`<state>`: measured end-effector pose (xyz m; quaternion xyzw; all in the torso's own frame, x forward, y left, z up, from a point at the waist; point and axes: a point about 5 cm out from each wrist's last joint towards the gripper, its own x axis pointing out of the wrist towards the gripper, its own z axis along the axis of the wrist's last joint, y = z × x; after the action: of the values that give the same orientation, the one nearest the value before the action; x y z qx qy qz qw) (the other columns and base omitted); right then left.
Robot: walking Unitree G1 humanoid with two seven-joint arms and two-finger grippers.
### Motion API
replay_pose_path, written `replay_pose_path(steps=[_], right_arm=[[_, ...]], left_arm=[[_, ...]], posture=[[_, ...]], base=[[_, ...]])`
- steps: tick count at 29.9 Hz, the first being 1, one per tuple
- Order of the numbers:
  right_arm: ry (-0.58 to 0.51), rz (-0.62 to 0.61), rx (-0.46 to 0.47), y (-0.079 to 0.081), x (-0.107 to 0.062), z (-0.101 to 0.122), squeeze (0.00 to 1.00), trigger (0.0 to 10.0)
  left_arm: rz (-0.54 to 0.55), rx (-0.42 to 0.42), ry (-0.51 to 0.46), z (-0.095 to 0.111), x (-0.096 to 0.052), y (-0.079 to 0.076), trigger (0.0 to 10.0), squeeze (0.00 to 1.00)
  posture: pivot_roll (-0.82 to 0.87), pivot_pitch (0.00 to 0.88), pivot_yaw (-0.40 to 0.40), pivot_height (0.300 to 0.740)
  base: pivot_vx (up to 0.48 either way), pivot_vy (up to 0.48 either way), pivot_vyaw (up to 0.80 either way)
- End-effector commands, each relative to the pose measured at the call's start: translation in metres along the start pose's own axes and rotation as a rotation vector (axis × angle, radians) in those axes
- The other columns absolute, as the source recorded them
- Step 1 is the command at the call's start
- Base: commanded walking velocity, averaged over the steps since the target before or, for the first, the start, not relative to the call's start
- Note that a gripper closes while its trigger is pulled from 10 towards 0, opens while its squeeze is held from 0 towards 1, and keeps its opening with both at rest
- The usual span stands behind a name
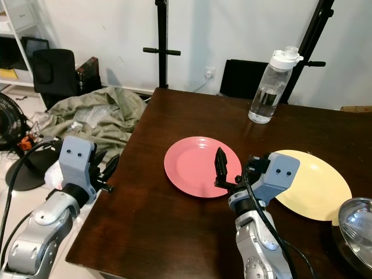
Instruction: Setting the table
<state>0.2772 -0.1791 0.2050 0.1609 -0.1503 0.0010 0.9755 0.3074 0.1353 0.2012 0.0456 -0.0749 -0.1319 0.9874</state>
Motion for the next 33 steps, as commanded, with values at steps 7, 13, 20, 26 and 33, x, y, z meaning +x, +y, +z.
replay_pose_path(steps=[7,13,20,26,33], right_arm=[[0.006,-0.012,-0.003,-0.0012,-0.0031,-0.0001,0.0,10.0],[0.007,-0.012,-0.005,-0.0015,-0.0038,0.0,0.0,10.0],[0.009,-0.012,-0.009,-0.0018,-0.0039,0.0001,0.0,10.0],[0.013,-0.012,-0.011,-0.0014,-0.0036,-0.0002,0.0,10.0],[0.016,-0.013,-0.01,-0.0007,-0.004,-0.0007,0.0,10.0]], left_arm=[[0.004,0.004,0.009,-0.0043,-0.0004,0.0016,10.0,0.0],[0.003,0.003,0.008,-0.0046,-0.0004,0.0009,10.0,0.0],[0.004,0.0,0.008,-0.0046,-0.0006,0.0004,10.0,0.0],[0.008,-0.004,0.009,-0.0046,-0.0008,0.0011,10.0,0.0],[0.009,-0.006,0.009,-0.0042,-0.0006,0.0016,10.0,0.0]], posture=[[0.01,0.116,0.108,0.74],[0.01,0.117,0.108,0.74],[0.01,0.119,0.104,0.74],[0.01,0.131,0.104,0.74],[0.02,0.137,0.109,0.74]], base=[[0.0,0.0,0.0],[0.0,0.0,0.0],[0.0,0.0,0.0],[0.0,0.0,0.0],[0.0,0.0,0.0]])
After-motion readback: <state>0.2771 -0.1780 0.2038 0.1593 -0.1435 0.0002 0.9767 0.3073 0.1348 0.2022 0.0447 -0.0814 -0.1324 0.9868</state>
